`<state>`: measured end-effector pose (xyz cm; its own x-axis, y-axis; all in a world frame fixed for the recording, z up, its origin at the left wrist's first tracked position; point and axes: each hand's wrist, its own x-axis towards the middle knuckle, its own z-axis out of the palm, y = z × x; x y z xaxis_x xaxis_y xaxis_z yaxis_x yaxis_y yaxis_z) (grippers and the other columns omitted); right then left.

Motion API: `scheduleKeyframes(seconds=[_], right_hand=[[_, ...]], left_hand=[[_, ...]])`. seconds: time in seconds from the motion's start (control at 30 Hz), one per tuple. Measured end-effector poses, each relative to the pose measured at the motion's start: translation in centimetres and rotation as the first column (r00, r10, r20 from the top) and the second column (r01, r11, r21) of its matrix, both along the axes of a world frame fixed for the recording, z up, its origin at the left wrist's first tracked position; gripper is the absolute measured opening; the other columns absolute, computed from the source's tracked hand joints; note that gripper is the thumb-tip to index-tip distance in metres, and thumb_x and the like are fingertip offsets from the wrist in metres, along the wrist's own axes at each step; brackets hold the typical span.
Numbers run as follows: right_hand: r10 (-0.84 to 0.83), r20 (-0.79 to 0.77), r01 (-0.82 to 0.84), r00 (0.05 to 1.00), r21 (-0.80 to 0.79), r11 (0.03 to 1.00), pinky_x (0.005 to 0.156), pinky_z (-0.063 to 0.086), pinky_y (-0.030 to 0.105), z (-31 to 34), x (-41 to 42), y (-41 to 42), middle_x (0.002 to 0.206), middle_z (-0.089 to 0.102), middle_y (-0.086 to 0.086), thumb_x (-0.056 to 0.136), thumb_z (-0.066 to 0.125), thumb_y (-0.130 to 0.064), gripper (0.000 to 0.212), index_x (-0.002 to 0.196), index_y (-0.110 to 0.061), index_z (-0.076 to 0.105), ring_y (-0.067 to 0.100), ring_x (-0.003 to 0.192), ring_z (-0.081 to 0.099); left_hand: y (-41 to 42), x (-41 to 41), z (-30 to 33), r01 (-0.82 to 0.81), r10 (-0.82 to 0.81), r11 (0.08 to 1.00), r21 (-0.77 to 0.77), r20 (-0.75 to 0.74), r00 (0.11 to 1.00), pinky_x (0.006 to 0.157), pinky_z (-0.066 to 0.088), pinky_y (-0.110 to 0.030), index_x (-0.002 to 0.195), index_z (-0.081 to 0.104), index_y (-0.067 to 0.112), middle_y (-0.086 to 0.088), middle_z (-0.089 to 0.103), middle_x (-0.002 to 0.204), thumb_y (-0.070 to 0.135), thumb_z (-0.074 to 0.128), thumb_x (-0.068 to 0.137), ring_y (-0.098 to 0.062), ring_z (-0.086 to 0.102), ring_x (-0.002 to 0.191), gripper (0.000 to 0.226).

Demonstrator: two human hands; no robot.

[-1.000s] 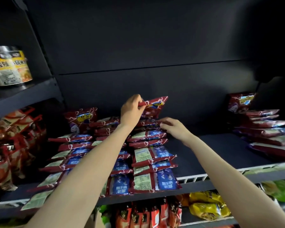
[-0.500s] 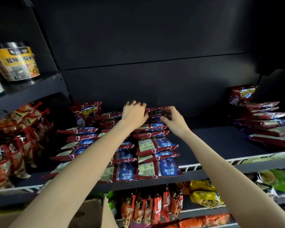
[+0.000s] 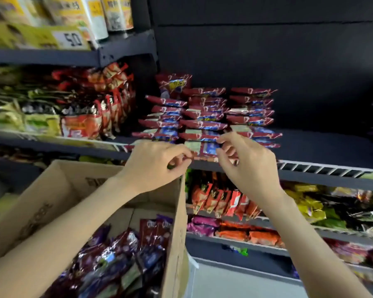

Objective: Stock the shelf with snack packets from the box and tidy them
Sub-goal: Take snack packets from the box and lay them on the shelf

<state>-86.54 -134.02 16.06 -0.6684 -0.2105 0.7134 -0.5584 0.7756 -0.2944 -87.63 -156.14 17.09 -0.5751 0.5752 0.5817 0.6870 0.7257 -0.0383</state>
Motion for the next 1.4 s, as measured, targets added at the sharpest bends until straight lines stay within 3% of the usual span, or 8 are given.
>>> scheduleKeyframes(seconds=[0.13,0.4,0.53,0.63,0.9,1.13,1.27,1.4], right_hand=[[0.126,0.427,-0.237,0.896,0.218,0.947,0.067,0.053,0.034,-2.7,3.9,-5.9,0.098,0.065,-0.01,0.091,0.054,-0.034,0.018,0.108,-0.028,0.057,0.015,0.085,0.063],[0.171,0.61,-0.511,0.774,0.442,0.737,0.082,0.047,0.038,-10.1,7.0,-20.4,0.124,0.056,0.003,0.095,0.048,-0.032,0.034,0.127,-0.021,0.048,0.027,0.113,0.055],[0.164,0.706,-0.681,0.689,0.554,0.479,0.101,0.038,0.04,-15.3,7.1,-26.0,0.144,0.04,0.006,0.095,0.053,-0.033,0.053,0.142,-0.019,0.035,0.027,0.131,0.038],[0.125,0.778,-0.751,0.616,0.532,0.392,0.105,0.036,0.039,-18.4,8.0,-28.1,0.148,0.036,0.007,0.093,0.056,-0.033,0.059,0.145,-0.019,0.03,0.027,0.134,0.036],[0.064,0.833,-0.779,0.55,0.483,0.399,0.105,0.031,0.037,-23.0,10.8,-32.7,0.138,0.045,0.006,0.083,0.058,-0.058,0.075,0.143,-0.021,0.032,0.025,0.126,0.04],[0.024,0.838,-0.797,0.545,0.509,0.325,0.109,0.03,0.043,-24.1,11.9,-33.5,0.136,0.046,0.007,0.078,0.053,-0.07,0.079,0.138,-0.022,0.037,0.027,0.126,0.041],[0.093,0.78,-0.728,0.619,0.525,0.441,0.101,0.04,0.04,-23.9,12.5,-33.9,0.122,0.057,0.006,0.096,0.046,-0.036,0.037,0.127,-0.019,0.051,0.024,0.116,0.052],[0.017,0.659,-0.511,0.752,0.566,0.647,0.071,0.048,0.031,-22.0,11.5,-32.7,0.104,0.064,0.002,0.095,0.045,-0.013,0.024,0.118,-0.017,0.05,0.02,0.092,0.063]], left_hand=[[-8.1,5.9,-4.2,-0.207,0.291,0.944,-0.257,0.353,0.889,0.048,0.024,-0.006,0.108,0.063,0.037,0.025,0.066,0.085,0.053,0.048,0.091,0.011,0.047,0.065,0.028],[-23.7,12.9,-14.6,-0.353,0.534,0.842,-0.407,0.543,0.648,0.079,0.049,-0.028,0.11,0.066,0.028,0.007,0.067,0.109,0.04,0.06,0.088,-0.013,0.062,0.1,0.026],[-29.4,14.4,-17.7,-0.215,0.526,0.83,-0.514,0.595,0.608,0.086,0.049,-0.027,0.119,0.059,0.031,0.008,0.063,0.118,0.059,0.049,0.087,-0.01,0.058,0.107,0.043],[-32.1,15.7,-18.7,-0.084,0.467,0.834,-0.545,0.616,0.635,0.091,0.045,-0.026,0.126,0.053,0.034,0.01,0.058,0.126,0.069,0.045,0.083,-0.008,0.054,0.114,0.056],[-36.5,17.0,-20.9,0.059,0.493,0.756,-0.652,0.626,0.605,0.11,0.027,-0.033,0.146,0.023,0.025,0.003,0.033,0.145,0.071,0.06,0.071,-0.015,0.035,0.132,0.095],[-36.5,16.6,-21.4,0.029,0.451,0.8,-0.6,0.632,0.631,0.106,0.034,-0.032,0.137,0.039,0.024,0.003,0.054,0.129,0.055,0.068,0.076,-0.014,0.046,0.122,0.073],[-36.3,16.7,-21.1,-0.033,0.37,0.884,-0.466,0.656,0.658,0.089,0.045,-0.026,0.134,0.04,0.027,0.005,0.061,0.114,0.045,0.069,0.08,-0.011,0.054,0.108,0.064],[-36.1,16.6,-20.3,-0.117,0.356,0.921,-0.372,0.679,0.643,0.05,0.033,-0.013,0.136,0.033,0.032,0.009,0.056,0.076,0.036,0.061,0.089,-0.001,0.048,0.06,0.055]])
